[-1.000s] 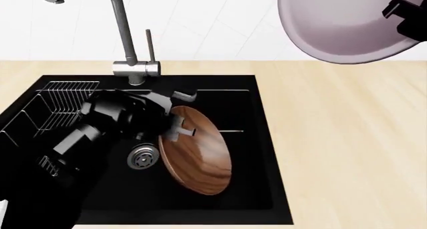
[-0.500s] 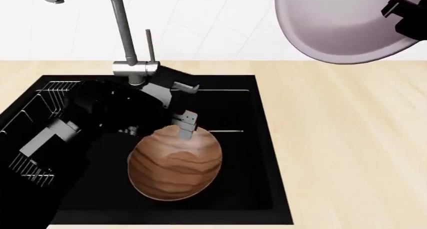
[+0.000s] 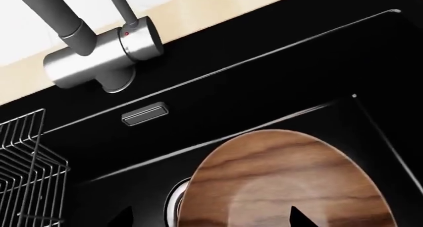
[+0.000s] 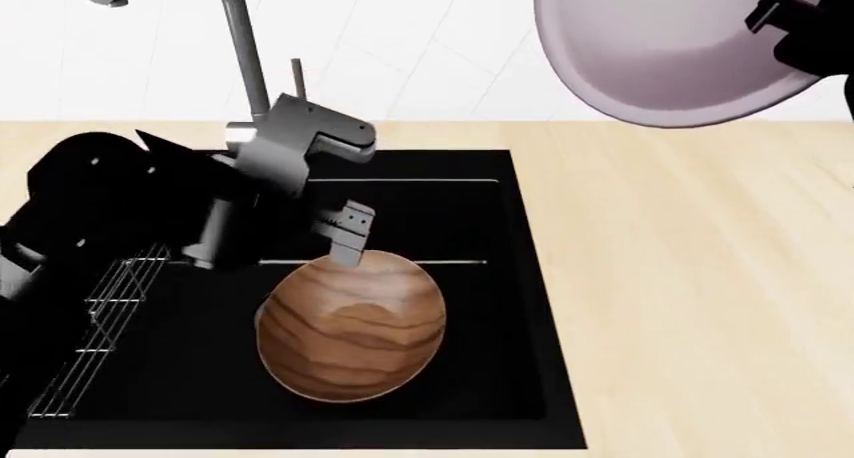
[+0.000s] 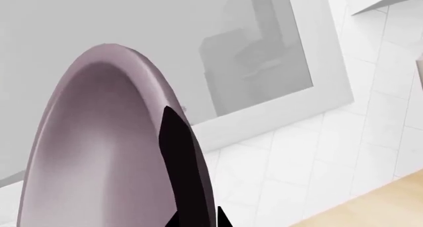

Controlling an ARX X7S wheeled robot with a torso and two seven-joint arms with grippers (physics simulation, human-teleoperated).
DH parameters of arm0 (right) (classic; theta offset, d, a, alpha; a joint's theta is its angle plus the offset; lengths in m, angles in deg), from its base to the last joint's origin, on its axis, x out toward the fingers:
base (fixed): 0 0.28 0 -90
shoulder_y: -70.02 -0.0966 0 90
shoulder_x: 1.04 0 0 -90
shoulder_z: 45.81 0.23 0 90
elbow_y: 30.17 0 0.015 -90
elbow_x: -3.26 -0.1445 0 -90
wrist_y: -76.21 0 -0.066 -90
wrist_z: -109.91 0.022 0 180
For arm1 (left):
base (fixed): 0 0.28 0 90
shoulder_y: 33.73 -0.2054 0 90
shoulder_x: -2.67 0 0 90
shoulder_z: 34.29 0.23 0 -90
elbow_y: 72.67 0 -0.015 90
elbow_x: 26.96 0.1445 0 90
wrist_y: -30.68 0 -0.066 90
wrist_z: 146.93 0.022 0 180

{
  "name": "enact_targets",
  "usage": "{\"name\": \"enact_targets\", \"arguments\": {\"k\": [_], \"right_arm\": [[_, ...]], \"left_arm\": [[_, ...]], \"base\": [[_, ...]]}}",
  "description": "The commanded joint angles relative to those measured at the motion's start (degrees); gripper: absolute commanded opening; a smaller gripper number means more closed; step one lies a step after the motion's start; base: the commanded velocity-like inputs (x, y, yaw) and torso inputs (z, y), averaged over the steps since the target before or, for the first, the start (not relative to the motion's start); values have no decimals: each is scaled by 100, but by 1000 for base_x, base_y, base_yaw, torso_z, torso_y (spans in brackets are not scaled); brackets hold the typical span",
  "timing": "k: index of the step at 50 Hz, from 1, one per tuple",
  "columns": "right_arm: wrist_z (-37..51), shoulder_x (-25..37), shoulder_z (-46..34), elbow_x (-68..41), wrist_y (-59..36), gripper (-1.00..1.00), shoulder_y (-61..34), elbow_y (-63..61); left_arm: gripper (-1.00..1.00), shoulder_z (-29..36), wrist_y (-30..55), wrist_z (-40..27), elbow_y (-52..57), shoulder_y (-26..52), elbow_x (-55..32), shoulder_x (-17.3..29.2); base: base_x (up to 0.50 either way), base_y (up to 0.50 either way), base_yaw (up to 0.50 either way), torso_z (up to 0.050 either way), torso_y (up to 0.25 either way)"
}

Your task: Stack the bowls in the sink.

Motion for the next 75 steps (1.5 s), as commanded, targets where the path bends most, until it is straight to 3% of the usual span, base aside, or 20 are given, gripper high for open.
{"name": "enact_targets", "arguments": {"k": [1,7,20,34,48,59,75], "right_arm": [[-7,32,86,69,-71,-100,-114,-47],[0,57,101,50,-60,-100,-43,-93],[55,137,213,-30,13,-100,111,-226],[89,171,234,-79,25,-100,248,-332],[-18,171,11,-244,-270,-100,141,-288],[14,-31,-377,-422,-683,-100,-126,-201],[224,-861,-1238,-985,-1612,-100,-1098,93]], "left_arm": [[100,-214,102,-434,792,-140,-444,488],[100,-484,18,-679,1493,-162,-675,1014],[100,-817,-436,-751,3355,-548,-62,2137],[100,-1411,-1214,-1020,4339,-1184,-360,3337],[100,-2259,-2479,-1373,5005,-1679,-503,4950],[100,-2483,-3025,-1358,5151,-1840,-602,5532],[100,-2530,-3259,-1420,5168,-1950,-480,5611]], "base": [[0,0,0,0,0],[0,0,0,0,0],[0,0,0,0,1],[0,0,0,0,1],[0,0,0,0,1],[0,0,0,0,1],[0,0,0,0,1]]}}
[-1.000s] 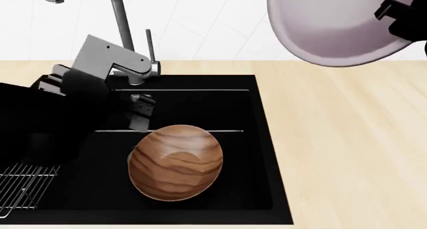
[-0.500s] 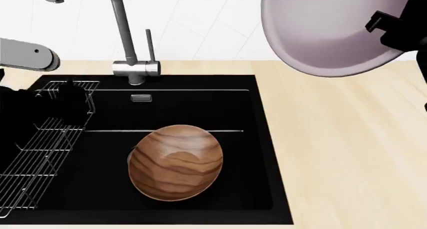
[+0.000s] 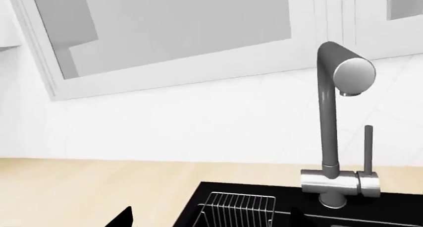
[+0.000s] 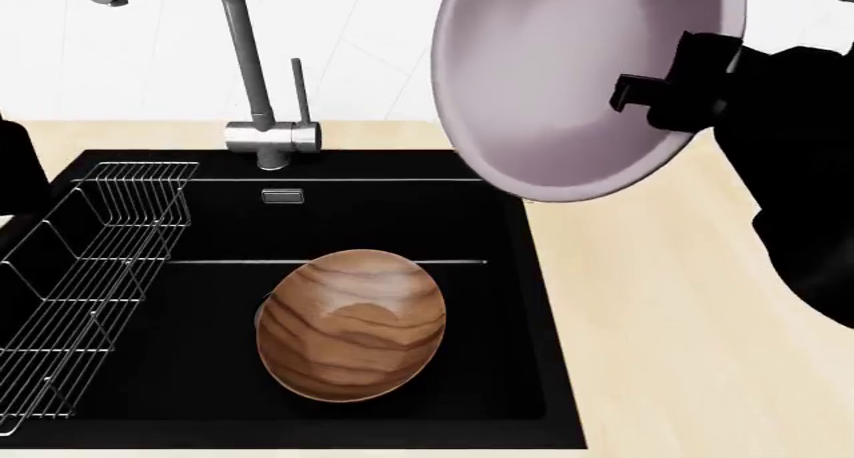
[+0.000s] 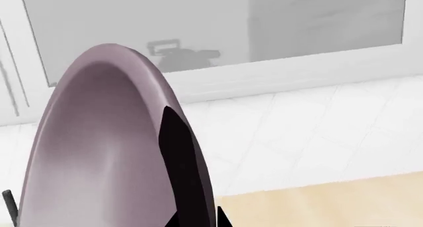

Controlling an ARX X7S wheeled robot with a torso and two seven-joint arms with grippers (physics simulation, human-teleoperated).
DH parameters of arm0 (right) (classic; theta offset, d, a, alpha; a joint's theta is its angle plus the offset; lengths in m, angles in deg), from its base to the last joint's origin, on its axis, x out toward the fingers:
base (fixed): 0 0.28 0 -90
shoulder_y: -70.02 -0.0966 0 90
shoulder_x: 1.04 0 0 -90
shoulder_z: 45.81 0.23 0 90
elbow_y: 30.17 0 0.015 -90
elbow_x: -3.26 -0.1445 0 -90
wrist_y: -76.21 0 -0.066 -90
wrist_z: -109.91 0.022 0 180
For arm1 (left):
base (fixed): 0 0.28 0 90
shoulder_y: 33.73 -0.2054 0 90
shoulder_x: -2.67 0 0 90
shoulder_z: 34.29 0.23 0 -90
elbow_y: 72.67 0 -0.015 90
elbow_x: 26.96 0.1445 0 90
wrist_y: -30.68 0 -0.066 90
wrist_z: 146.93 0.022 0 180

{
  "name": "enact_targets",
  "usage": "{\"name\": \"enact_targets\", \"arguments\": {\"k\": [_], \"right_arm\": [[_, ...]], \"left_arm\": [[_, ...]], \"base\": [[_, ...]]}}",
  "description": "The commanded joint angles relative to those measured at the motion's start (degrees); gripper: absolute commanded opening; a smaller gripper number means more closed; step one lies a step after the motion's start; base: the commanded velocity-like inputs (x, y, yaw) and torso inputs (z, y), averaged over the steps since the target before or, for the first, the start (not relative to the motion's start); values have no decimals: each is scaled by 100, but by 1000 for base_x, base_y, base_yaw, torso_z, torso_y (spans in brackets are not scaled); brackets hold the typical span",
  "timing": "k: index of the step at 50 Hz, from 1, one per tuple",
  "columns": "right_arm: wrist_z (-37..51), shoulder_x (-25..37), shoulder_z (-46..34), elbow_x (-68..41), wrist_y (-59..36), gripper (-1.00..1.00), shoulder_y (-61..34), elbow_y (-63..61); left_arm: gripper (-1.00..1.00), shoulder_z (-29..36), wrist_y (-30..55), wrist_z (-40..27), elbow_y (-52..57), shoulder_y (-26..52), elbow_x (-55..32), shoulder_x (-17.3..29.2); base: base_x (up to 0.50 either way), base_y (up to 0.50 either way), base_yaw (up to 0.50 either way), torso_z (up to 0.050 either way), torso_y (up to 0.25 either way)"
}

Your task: Stack the bowls in the sink.

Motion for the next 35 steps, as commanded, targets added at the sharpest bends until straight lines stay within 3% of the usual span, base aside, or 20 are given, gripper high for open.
{"name": "enact_targets", "arguments": {"k": [1,16,35], "right_arm": [[95,-506,-415,-267,-535,-100,-573,195],[978,-977,-1100,-1564,-1253,-100,-1023,1002],[911,-1857,-1730,-1905,-1529,-100,-1297,1974]], "left_arm": [[100,-97,-229,-71,77,-100,9,178],[100,-196,-331,-364,209,-67,-180,150],[100,-235,-555,-258,153,-204,-108,206]], "base": [[0,0,0,0,0],[0,0,0,0,1],[0,0,0,0,1]]}}
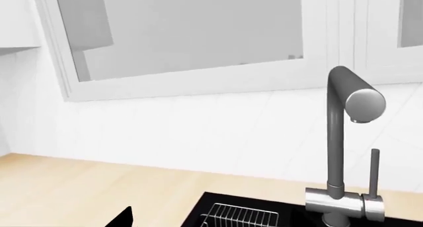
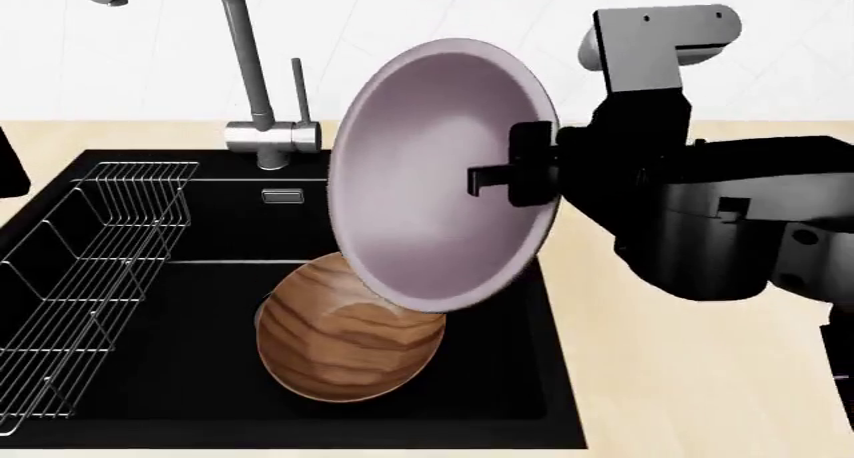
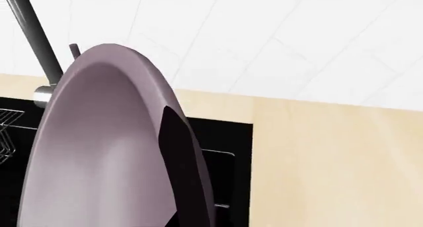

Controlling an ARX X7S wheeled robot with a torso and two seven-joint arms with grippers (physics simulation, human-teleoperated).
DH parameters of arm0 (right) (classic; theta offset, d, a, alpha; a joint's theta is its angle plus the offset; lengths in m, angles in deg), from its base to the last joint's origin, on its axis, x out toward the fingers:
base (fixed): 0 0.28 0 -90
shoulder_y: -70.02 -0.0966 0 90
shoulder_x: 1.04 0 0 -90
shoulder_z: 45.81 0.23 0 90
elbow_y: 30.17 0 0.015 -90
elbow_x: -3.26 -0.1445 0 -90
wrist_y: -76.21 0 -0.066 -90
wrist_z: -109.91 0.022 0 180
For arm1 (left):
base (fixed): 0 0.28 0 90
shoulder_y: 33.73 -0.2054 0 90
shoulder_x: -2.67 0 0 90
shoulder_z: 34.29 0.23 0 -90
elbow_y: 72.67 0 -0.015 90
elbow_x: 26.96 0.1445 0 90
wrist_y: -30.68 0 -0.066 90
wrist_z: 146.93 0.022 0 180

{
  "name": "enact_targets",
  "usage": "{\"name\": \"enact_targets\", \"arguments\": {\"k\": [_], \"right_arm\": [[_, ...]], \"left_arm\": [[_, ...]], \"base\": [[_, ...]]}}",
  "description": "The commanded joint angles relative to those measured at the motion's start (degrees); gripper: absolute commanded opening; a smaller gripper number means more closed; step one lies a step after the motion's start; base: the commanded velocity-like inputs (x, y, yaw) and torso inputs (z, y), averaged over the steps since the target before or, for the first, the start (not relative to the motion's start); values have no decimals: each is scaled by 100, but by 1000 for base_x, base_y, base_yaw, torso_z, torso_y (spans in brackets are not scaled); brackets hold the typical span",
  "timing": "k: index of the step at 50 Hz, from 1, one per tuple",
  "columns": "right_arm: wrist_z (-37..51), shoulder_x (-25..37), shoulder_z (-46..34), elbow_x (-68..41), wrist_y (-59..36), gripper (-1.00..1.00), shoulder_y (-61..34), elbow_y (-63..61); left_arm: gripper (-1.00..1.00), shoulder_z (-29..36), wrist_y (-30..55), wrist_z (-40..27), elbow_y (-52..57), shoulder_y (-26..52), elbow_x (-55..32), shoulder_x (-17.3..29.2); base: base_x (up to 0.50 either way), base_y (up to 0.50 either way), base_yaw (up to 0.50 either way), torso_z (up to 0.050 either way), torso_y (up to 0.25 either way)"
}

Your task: Stack the bowls in the sink.

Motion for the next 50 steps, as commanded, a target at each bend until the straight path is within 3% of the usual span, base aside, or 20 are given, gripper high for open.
{"name": "enact_targets", "arguments": {"k": [1,25,41,50], "right_arm": [[-49,-586,-337,-97,-213,-100,-299,788],[-1084,-1494,-1000,614,-183,-100,-94,2205],[-1849,-1758,-905,735,186,-100,60,2798],[-2586,-1994,-1116,1266,453,-100,-12,3829]], "left_arm": [[100,-25,-148,39,-16,-90,35,51],[100,-21,-361,105,-10,-293,121,119],[100,-5,-110,118,-84,-271,170,-71],[100,-5,13,122,-132,-236,192,-174]], "base": [[0,0,0,0,0],[0,0,0,0,1],[0,0,0,1,1],[0,0,0,0,0]]}}
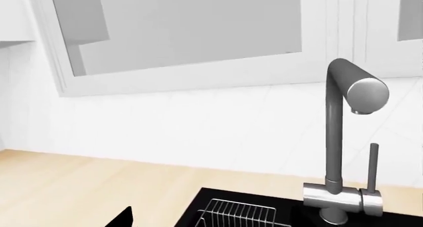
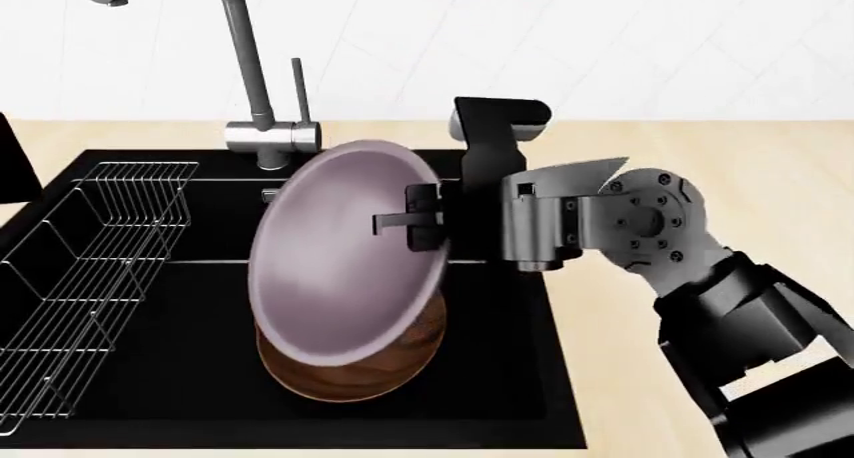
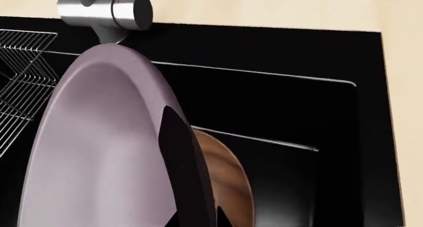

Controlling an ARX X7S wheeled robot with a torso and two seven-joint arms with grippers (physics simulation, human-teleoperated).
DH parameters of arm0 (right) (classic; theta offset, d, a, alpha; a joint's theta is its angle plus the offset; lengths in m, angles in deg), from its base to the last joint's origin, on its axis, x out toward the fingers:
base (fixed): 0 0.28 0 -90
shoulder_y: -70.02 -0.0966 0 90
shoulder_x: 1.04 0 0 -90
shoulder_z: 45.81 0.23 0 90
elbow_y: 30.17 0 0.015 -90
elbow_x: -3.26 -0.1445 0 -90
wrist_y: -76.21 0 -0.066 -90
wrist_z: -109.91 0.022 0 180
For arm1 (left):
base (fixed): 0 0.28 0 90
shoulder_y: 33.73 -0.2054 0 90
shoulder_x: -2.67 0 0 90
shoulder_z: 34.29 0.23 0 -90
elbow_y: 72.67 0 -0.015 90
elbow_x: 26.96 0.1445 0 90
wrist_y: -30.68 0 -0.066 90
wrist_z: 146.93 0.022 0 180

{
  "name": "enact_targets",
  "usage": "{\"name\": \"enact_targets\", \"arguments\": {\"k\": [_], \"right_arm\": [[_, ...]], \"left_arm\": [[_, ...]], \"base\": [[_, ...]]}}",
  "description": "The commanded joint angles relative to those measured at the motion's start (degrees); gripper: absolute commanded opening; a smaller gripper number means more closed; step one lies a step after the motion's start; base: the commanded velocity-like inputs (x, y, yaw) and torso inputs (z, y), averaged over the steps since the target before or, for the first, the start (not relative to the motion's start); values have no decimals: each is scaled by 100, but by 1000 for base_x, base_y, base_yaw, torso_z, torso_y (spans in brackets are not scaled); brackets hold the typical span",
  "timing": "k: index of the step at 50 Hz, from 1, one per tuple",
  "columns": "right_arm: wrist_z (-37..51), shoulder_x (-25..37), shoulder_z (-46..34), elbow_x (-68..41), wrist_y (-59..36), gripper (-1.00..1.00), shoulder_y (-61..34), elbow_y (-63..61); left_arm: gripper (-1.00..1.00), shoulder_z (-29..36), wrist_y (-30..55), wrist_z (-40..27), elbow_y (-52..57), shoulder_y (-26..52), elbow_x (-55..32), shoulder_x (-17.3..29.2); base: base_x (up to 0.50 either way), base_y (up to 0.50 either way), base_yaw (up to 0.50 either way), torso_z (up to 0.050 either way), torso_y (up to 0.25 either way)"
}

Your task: Stack the bowls in the sink.

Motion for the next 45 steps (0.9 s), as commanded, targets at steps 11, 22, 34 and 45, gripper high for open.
{"name": "enact_targets", "arguments": {"k": [11,22,34,45], "right_arm": [[-1646,-728,-413,909,340,-100,-178,2022],[-2384,-1095,-670,1107,407,-100,-86,2492],[-2822,-1353,-893,1322,529,-100,-202,3256],[-3044,-1527,-1125,1426,683,-100,-286,3694]], "left_arm": [[100,2,115,52,-117,-25,70,-144],[100,4,20,128,-180,-128,121,-124],[100,4,138,135,-247,-88,154,-247],[100,7,42,180,-241,-202,213,-209]], "base": [[0,0,0,0,1],[0,0,0,0,0],[0,0,0,0,1],[0,0,0,0,0]]}}
